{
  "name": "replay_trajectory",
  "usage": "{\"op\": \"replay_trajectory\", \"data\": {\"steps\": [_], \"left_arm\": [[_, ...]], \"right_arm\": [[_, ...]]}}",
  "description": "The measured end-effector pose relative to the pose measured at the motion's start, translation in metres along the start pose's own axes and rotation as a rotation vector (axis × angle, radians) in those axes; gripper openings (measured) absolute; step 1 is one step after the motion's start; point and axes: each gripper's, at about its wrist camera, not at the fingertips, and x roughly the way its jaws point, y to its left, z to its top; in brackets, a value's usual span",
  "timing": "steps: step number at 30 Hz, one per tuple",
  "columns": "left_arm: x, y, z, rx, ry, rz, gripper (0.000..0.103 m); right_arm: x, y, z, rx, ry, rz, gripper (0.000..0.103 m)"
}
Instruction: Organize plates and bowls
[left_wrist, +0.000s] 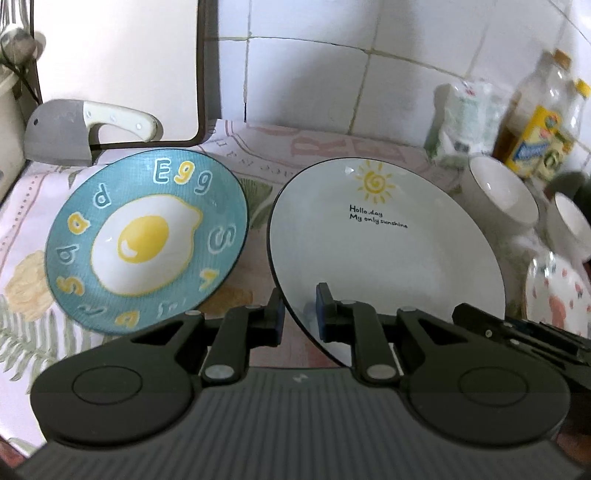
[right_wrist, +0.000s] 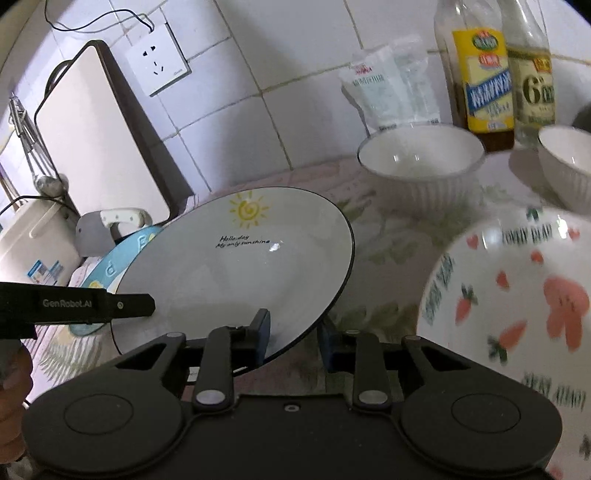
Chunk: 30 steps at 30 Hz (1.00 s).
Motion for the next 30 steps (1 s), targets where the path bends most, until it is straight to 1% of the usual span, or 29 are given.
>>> {"op": "replay_trajectory", "data": {"steps": [2,5,6,8,9,10,11,13,15,18,19,20,21,22,24,25,27,29,30], "left_arm": [[0.007,-0.001,0.007,0.004,-0.011,-0.003,0.015],[0.017,-0.006,0.014,0.016,-0.010,0.000,0.015],[0.021,-0.006,0.015,0.013,-0.004,-0.001,0.015],[0.030,-0.007,0.015,0.010,0.018,0.004,0.016],[0.035,-0.006,0.015,0.000,0.041,0.002,0.017],[0.039,-0.004,0.014,-0.033,0.052,-0.004,0.017],[0.040,-0.003,0.013,-0.040,0.055,-0.005,0.018],[0.042,-0.003,0.011,-0.036,0.062,-0.004,0.018],[0.043,-0.003,0.010,-0.039,0.088,0.014,0.018],[0.038,-0.009,0.012,0.000,0.094,0.048,0.020],[0.034,-0.012,0.013,0.014,0.095,0.057,0.023],[0.029,-0.013,0.014,0.021,0.096,0.054,0.028],[0.024,-0.014,0.016,0.021,0.094,0.043,0.031],[0.016,-0.016,0.018,0.020,0.092,0.030,0.035],[0.003,-0.020,0.021,0.035,0.088,0.023,0.038],[-0.004,-0.023,0.023,0.047,0.086,0.022,0.042],[-0.021,-0.029,0.026,0.068,0.083,0.017,0.046],[-0.040,-0.033,0.030,0.081,0.080,0.008,0.056],[-0.050,-0.035,0.031,0.085,0.076,0.000,0.058]], "right_arm": [[0.008,-0.001,0.009,0.001,-0.001,-0.007,0.032],[0.018,0.002,0.018,-0.018,0.013,-0.041,0.032],[0.022,0.002,0.021,-0.014,0.021,-0.051,0.032],[0.030,0.004,0.027,-0.022,0.069,-0.076,0.032],[0.030,0.005,0.028,-0.019,0.064,-0.089,0.032],[0.030,0.008,0.028,-0.040,0.056,-0.098,0.032],[0.031,0.013,0.027,-0.076,0.064,-0.113,0.032],[0.032,0.014,0.025,-0.086,0.079,-0.123,0.032],[0.031,0.013,0.022,-0.084,0.090,-0.118,0.032],[0.025,0.022,0.018,-0.145,0.078,-0.143,0.036],[0.021,0.027,0.017,-0.173,0.074,-0.152,0.041],[0.019,0.031,0.018,-0.191,0.065,-0.156,0.043],[0.013,0.034,0.018,-0.205,0.054,-0.157,0.049],[0.005,0.035,0.017,-0.211,0.042,-0.150,0.053],[-0.007,0.036,0.018,-0.202,0.033,-0.140,0.053],[-0.015,0.036,0.019,-0.196,0.031,-0.136,0.054],[-0.030,0.036,0.023,-0.191,0.035,-0.126,0.055],[-0.046,0.038,0.028,-0.187,0.041,-0.117,0.059],[-0.055,0.038,0.031,-0.183,0.044,-0.114,0.064]]}}
